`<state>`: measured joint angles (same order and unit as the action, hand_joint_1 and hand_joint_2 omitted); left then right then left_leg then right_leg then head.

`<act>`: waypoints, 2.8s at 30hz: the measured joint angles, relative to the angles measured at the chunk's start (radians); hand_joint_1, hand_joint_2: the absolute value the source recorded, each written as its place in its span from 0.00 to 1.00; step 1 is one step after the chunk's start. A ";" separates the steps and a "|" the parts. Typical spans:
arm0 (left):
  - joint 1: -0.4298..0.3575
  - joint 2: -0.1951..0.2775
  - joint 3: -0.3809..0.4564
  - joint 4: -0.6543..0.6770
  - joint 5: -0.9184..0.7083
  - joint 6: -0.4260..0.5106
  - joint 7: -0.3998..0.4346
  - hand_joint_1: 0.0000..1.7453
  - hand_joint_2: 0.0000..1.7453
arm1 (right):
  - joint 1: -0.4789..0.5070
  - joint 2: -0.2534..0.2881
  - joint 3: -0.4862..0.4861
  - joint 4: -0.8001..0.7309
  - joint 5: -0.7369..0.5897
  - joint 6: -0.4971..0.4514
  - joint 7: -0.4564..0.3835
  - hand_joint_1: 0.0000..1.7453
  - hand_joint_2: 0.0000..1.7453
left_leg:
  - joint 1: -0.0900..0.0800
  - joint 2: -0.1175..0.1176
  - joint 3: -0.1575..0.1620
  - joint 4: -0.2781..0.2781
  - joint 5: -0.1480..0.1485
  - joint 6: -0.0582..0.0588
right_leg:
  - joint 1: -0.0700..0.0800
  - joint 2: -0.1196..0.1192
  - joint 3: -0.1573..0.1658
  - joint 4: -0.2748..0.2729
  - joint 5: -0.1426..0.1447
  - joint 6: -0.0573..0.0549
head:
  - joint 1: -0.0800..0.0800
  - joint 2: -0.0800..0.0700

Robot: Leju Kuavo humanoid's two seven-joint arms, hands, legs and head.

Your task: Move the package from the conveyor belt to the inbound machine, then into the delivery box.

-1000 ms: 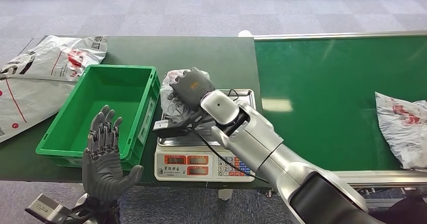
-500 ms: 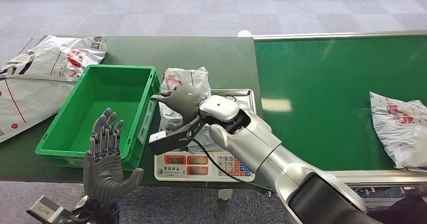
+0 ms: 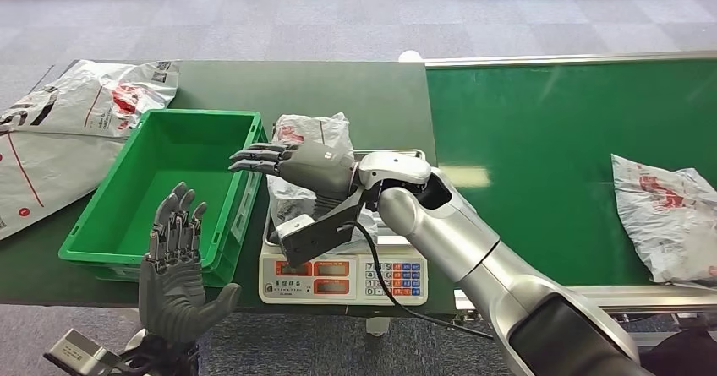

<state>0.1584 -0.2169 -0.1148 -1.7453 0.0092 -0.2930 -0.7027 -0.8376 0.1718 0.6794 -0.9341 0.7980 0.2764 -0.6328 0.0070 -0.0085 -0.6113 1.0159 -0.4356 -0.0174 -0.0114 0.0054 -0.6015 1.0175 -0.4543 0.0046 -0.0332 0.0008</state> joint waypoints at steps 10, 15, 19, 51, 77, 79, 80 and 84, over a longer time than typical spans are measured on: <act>0.000 0.003 0.000 0.000 0.000 0.000 0.000 0.00 1.00 | 0.005 -0.021 -0.001 -0.030 -0.002 0.004 -0.003 0.00 0.00 | 0.000 0.000 0.000 0.000 0.000 0.000 | 0.000 0.000 0.000 0.000 0.000 0.000 | 0.000 0.000; 0.000 0.003 0.000 0.000 0.000 0.000 0.000 0.00 1.00 | 0.006 -0.025 -0.001 -0.031 -0.002 0.004 -0.003 0.00 0.00 | 0.000 0.000 0.000 0.000 0.000 0.000 | 0.000 0.000 0.000 0.000 0.000 0.000 | 0.000 0.000; 0.000 0.003 0.000 0.000 0.000 0.000 0.000 0.00 1.00 | 0.006 -0.027 -0.001 -0.031 -0.002 0.004 -0.003 0.00 0.00 | 0.000 0.000 0.000 0.000 0.000 0.000 | 0.000 0.000 0.000 0.000 0.000 0.000 | 0.000 0.000; 0.000 0.003 0.000 0.000 0.000 0.000 0.000 0.00 1.00 | 0.007 -0.030 -0.001 -0.032 -0.002 0.004 -0.003 0.00 0.00 | 0.000 0.000 0.000 0.000 0.000 0.000 | 0.000 0.000 0.000 0.000 0.000 0.000 | 0.000 0.000; -0.016 0.012 -0.006 0.010 -0.037 0.039 0.036 0.00 1.00 | 0.027 -0.027 -0.009 -0.053 -0.032 -0.030 -0.001 0.00 1.00 | 0.000 0.000 0.002 0.001 0.000 0.000 | 0.000 0.000 -0.002 -0.001 0.000 0.000 | 0.000 0.000; -0.150 0.039 -0.050 0.118 -0.193 0.189 0.155 0.00 1.00 | 0.113 -0.020 -0.060 -0.141 -0.106 -0.161 0.011 0.00 1.00 | 0.000 -0.010 0.002 0.002 0.003 0.001 | -0.001 -0.010 -0.004 -0.003 -0.001 0.001 | -0.001 0.000; -0.268 0.052 -0.088 0.222 -0.317 0.293 0.226 0.00 1.00 | 0.177 -0.017 -0.100 -0.211 -0.141 -0.244 0.020 0.00 1.00 | 0.001 -0.019 -0.001 0.002 0.005 0.001 | -0.001 -0.019 -0.005 -0.003 -0.001 0.001 | -0.001 0.000; -0.756 0.071 -0.300 0.719 -1.163 0.574 0.265 0.00 1.00 | 0.373 -0.011 -0.249 -0.468 -0.169 -0.361 0.043 0.00 1.00 | 0.002 -0.024 -0.010 0.001 0.011 0.001 | -0.001 -0.022 -0.001 -0.001 0.007 0.002 | 0.000 0.000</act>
<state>-0.5976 -0.1459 -0.4150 -1.0263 -1.1536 0.2809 -0.4379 -0.4642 0.1608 0.4301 -1.4023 0.6290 -0.0844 -0.5901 0.0085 -0.0325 -0.6211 1.0165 -0.4247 -0.0168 -0.0128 -0.0170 -0.6026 1.0162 -0.4474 0.0067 -0.0328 0.0008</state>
